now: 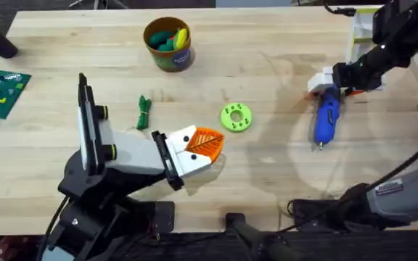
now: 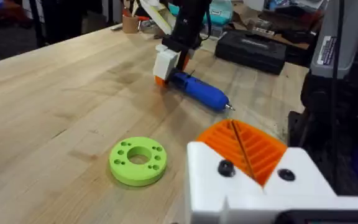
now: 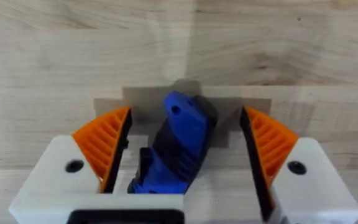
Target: Pick up the gripper from the table and insert it into the empty holder that is missing its gripper. Then pick up a screw, insert it into the mounting hole, and use the screwdriver to tighten it. Finally, clean up the table by picking up the vegetable and placing it into the bucket.
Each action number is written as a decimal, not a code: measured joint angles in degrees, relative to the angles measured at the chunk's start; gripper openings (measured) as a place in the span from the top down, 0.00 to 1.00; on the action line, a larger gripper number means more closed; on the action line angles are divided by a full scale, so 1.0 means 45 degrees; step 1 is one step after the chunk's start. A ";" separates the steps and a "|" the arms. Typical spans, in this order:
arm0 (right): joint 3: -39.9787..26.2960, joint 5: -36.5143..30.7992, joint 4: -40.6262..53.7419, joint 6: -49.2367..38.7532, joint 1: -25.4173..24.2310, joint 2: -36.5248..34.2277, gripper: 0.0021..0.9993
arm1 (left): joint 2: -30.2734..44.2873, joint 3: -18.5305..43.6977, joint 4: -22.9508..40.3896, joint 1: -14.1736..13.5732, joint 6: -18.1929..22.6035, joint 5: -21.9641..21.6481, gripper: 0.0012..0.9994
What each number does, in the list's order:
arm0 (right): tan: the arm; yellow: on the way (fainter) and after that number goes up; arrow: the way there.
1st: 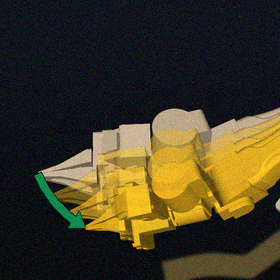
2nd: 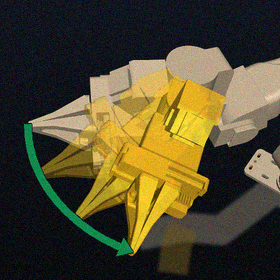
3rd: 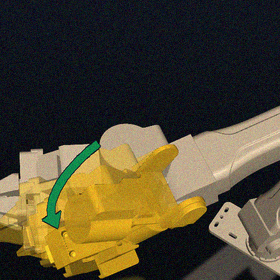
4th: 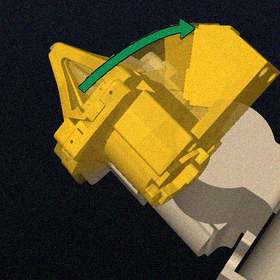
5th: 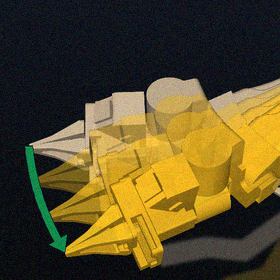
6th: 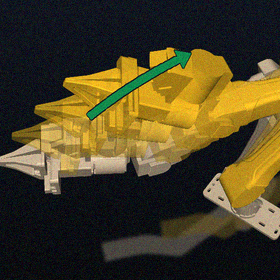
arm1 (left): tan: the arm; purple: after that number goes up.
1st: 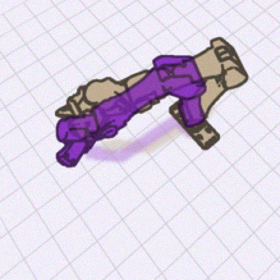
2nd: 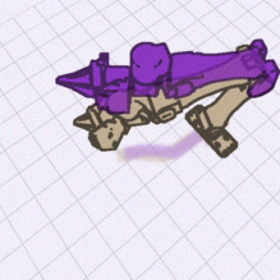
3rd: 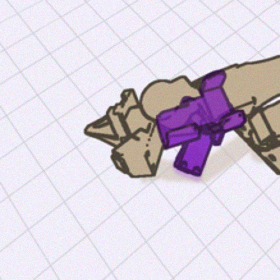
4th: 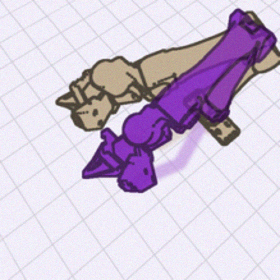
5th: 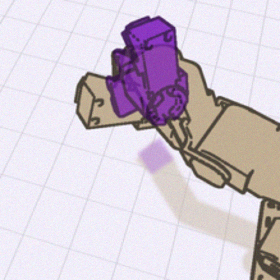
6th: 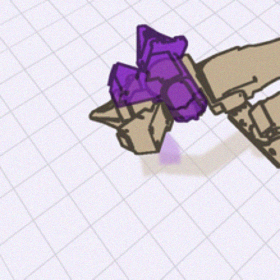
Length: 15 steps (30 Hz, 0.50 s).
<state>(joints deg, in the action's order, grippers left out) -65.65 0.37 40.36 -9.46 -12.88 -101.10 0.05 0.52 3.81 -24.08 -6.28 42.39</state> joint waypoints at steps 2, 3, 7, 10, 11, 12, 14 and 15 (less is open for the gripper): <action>-0.0010 0.0059 -0.0002 0.0151 0.0000 0.0000 0.01 | -0.0003 0.0003 0.0000 0.0000 0.0000 -0.0003 0.99; -0.0017 0.0089 0.0014 0.0213 -0.0006 0.0000 0.00 | 0.0000 0.0000 0.0000 0.0000 0.0000 -0.0002 0.99; -0.0224 0.0059 0.0889 0.0810 -0.0004 -0.0003 0.00 | -0.0001 0.0003 0.0000 0.0000 0.0000 -0.0005 0.99; -0.0582 -0.0305 0.2077 0.1495 0.0059 0.0017 0.00 | 0.0000 0.0003 0.0000 0.0000 0.0000 -0.0002 0.99; -0.0758 -0.0387 0.2295 0.1668 0.0088 0.0066 0.00 | 0.0000 0.0000 0.0000 0.0000 0.0000 -0.0002 0.99; -0.0953 -0.0460 0.2445 0.1840 0.0123 0.0181 0.00 | 0.0002 0.0001 0.0000 0.0000 0.0000 -0.0002 0.99; -0.1356 -0.0572 0.2663 0.2215 0.0242 0.0627 0.00 | 0.0002 0.0003 0.0000 0.0000 0.0000 -0.0003 0.99; -0.1562 -0.0606 0.2787 0.2439 0.0312 0.0953 0.00 | 0.0000 0.0000 0.0000 0.0000 0.0000 -0.0005 0.99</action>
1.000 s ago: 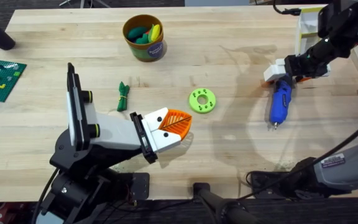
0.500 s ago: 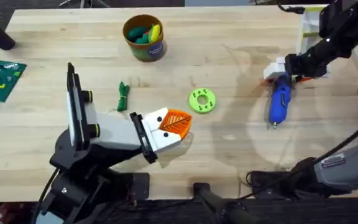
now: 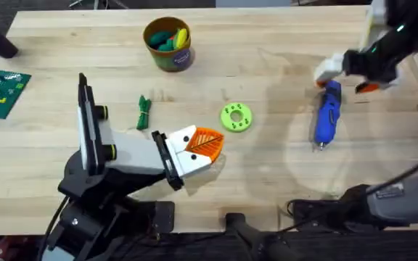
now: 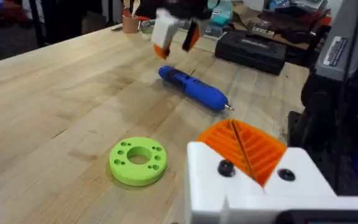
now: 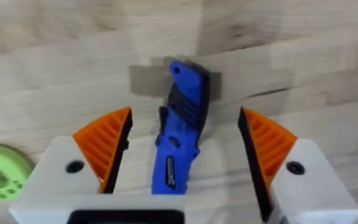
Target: Pick up the gripper from the table and insert it into the empty holder that is missing its gripper. Then pick up a screw, insert it into the mounting hole, and use the screwdriver to tighten it. Finally, clean up the table by picking up the vegetable and placing it into the bucket.
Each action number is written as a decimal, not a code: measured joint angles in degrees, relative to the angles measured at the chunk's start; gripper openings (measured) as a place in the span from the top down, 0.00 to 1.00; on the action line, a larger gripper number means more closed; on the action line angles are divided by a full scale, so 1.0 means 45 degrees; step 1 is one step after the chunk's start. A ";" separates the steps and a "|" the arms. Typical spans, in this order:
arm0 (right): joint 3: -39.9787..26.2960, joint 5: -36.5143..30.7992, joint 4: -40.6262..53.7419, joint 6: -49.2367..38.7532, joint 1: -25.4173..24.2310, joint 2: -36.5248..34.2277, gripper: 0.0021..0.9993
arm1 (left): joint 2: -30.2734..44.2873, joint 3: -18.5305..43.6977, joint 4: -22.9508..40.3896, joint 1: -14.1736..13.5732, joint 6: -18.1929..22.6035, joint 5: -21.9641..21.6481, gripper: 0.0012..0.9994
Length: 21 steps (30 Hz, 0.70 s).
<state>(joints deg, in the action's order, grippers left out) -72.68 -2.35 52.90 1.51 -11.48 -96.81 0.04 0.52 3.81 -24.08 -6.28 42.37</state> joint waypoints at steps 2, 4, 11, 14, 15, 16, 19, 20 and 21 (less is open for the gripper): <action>-0.0306 -0.0043 0.0178 0.0456 0.0111 0.0761 0.00 | 0.0003 0.0003 0.0000 0.0000 0.0000 0.0002 0.99; -0.0514 -0.0055 0.0490 0.0924 0.0200 0.1629 0.00 | 0.0003 0.0000 0.0000 0.0000 -0.0005 0.0000 0.99; 0.0952 0.0540 -0.0341 0.2653 0.0307 0.2580 0.01 | 0.0000 0.0000 0.0000 0.0000 -0.0005 0.0000 0.99; 0.1718 0.0446 -0.0661 0.2737 0.0396 0.2424 0.01 | 0.0003 0.0000 0.0000 0.0000 -0.0005 0.0000 0.99; 0.1978 0.0377 -0.0889 0.2758 0.0428 0.2392 0.01 | 0.0000 0.0000 0.0000 0.0000 -0.0005 0.0000 0.99; 0.2209 0.0331 -0.1062 0.2760 0.0449 0.2344 0.01 | -0.0002 0.0003 0.0000 0.0000 -0.0005 0.0000 0.99; 0.2721 0.0198 -0.1473 0.2777 0.0487 0.2165 0.01 | 0.0000 0.0003 0.0000 0.0000 -0.0005 0.0000 0.99; 0.2850 0.0104 -0.1587 0.2775 0.0492 0.2081 0.01 | 0.0000 0.0003 0.0000 0.0000 -0.0005 0.0000 0.99; 0.2951 -0.0017 -0.1679 0.2773 0.0494 0.1982 0.01 | -0.0002 0.0003 0.0000 0.0000 -0.0005 0.0000 0.99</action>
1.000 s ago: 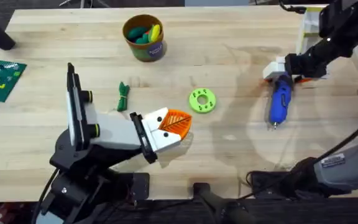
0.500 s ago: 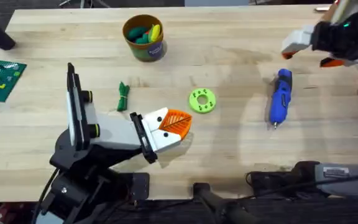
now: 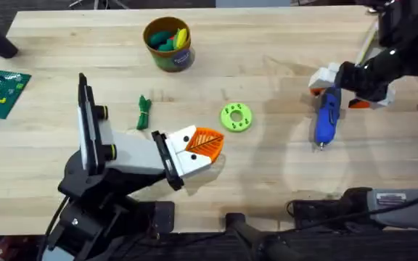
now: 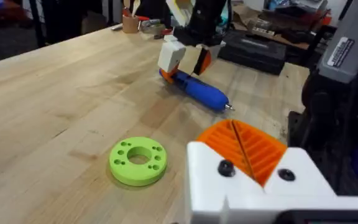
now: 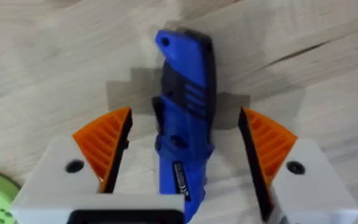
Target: Pick up the gripper from the table and insert it into the empty holder that is missing its gripper. Then pick up a screw, insert it into the mounting hole, and use the screwdriver to tighten it. Finally, clean up the table by picking up the vegetable and placing it into the bucket.
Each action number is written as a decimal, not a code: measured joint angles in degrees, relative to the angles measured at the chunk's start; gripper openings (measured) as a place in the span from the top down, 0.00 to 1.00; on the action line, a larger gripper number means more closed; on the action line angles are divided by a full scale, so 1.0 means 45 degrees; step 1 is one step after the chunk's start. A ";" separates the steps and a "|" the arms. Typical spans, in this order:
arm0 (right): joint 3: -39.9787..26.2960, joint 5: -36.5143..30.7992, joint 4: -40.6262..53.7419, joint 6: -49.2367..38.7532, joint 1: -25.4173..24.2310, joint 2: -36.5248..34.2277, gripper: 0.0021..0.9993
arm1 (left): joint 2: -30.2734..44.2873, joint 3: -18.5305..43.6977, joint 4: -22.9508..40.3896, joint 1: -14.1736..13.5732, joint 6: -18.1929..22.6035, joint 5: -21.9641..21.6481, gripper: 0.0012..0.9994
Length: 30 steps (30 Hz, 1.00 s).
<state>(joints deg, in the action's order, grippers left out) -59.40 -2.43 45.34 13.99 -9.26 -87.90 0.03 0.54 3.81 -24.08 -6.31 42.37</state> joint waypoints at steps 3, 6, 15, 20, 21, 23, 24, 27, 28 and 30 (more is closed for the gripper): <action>0.0147 -0.0352 -0.0309 -0.0026 0.0000 -0.0336 0.01 | 0.0003 -0.0002 0.0000 0.0000 0.0000 0.0000 0.99; 0.0184 -0.0570 -0.0615 -0.0064 0.0034 -0.0642 0.01 | 0.0003 0.0000 0.0000 0.0000 0.0000 0.0000 0.99; 0.0512 -0.0492 -0.1598 0.0156 0.0518 -0.1191 0.04 | 0.0000 0.0000 0.0000 0.0000 0.0005 0.0000 0.99; 0.0592 -0.0502 -0.1679 0.0366 0.0534 -0.1331 0.06 | 0.0005 0.0000 0.0000 0.0000 0.0000 0.0000 0.99; 0.0607 -0.0502 -0.1692 0.0405 0.0534 -0.1330 0.07 | 0.0005 0.0000 0.0000 0.0000 0.0000 0.0000 0.99; 0.0636 -0.0507 -0.1715 0.0490 0.0534 -0.1323 0.07 | 0.0000 -0.0005 0.0000 0.0000 0.0005 0.0000 0.99; 0.0651 -0.0507 -0.1732 0.0510 0.0534 -0.1314 0.07 | 0.0000 -0.0003 0.0000 0.0000 0.0003 0.0000 0.99; 0.0683 -0.0513 -0.1798 0.0523 0.0534 -0.1296 0.08 | 0.0003 0.0000 0.0000 0.0000 0.0000 0.0000 0.99; 0.0690 -0.0519 -0.1798 0.0527 0.0534 -0.1292 0.10 | 0.0001 0.0000 0.0000 0.0000 0.0000 0.0000 0.99; 0.0691 -0.0561 -0.1802 0.0549 0.0533 -0.1292 0.14 | 0.0000 0.0000 0.0000 0.0000 0.0000 0.0000 0.99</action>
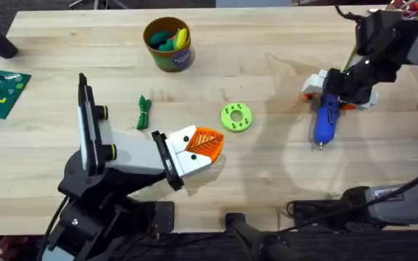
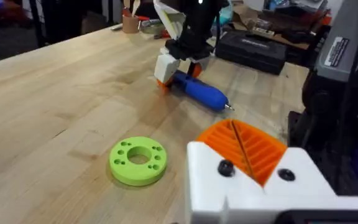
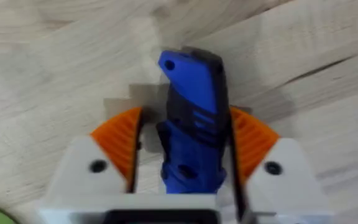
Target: Pick up the gripper from the table and insert it into the empty holder that is missing its gripper. Then pick up a screw, insert it into the mounting hole, and use the screwdriver to tighten it. Finally, clean up the table by picking up the vegetable and placing it into the bucket.
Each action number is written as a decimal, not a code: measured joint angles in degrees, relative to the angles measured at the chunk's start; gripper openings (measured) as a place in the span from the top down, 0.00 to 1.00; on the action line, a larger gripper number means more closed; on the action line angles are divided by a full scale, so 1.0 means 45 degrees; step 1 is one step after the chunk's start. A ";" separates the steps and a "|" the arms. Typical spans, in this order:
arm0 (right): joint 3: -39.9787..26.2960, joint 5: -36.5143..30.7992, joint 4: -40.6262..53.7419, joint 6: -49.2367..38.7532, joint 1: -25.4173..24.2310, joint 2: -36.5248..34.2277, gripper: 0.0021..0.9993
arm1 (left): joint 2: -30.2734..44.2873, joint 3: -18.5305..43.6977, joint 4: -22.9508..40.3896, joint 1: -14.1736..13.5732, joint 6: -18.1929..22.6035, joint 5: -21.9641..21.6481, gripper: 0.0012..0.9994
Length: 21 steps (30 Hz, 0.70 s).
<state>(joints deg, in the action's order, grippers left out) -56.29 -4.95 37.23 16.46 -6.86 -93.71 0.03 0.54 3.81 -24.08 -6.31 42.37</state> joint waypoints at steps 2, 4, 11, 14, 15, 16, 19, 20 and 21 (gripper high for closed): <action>0.0019 -0.0035 -0.0035 0.0038 -0.0013 0.0000 0.27 | 0.0005 -0.0005 0.0000 0.0000 0.0000 0.0000 0.99; 0.0023 -0.0070 -0.0091 0.0072 -0.0013 0.0000 0.45 | 0.0001 -0.0001 0.0000 0.0000 0.0000 0.0000 0.99; 0.0106 -0.0244 -0.0279 0.0059 -0.0028 -0.0011 0.98 | 0.0005 0.0000 0.0000 0.0000 0.0000 0.0000 0.99; 0.0106 -0.0252 -0.0277 0.0055 -0.0028 -0.0015 0.97 | 0.0000 0.0000 0.0000 0.0000 0.0000 0.0000 0.99; 0.0106 -0.0252 -0.0277 0.0055 -0.0028 -0.0015 0.97 | 0.0001 -0.0001 0.0000 0.0000 0.0000 0.0000 0.99; 0.0106 -0.0252 -0.0277 0.0055 -0.0028 -0.0015 0.97 | 0.0004 -0.0004 0.0000 0.0000 0.0000 0.0000 0.99; 0.0106 -0.0252 -0.0283 0.0055 -0.0028 -0.0015 0.97 | 0.0005 -0.0001 0.0000 0.0000 0.0000 0.0000 0.99; 0.0106 -0.0252 -0.0287 0.0054 -0.0028 -0.0015 0.97 | 0.0004 -0.0004 0.0000 0.0000 0.0000 0.0000 0.99; 0.0106 -0.0252 -0.0287 0.0050 -0.0028 -0.0015 0.97 | 0.0000 0.0000 0.0000 0.0000 0.0000 0.0000 0.99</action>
<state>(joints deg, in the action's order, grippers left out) -55.81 -6.09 35.94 16.69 -6.98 -93.78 0.03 0.54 3.81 -24.08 -6.31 42.37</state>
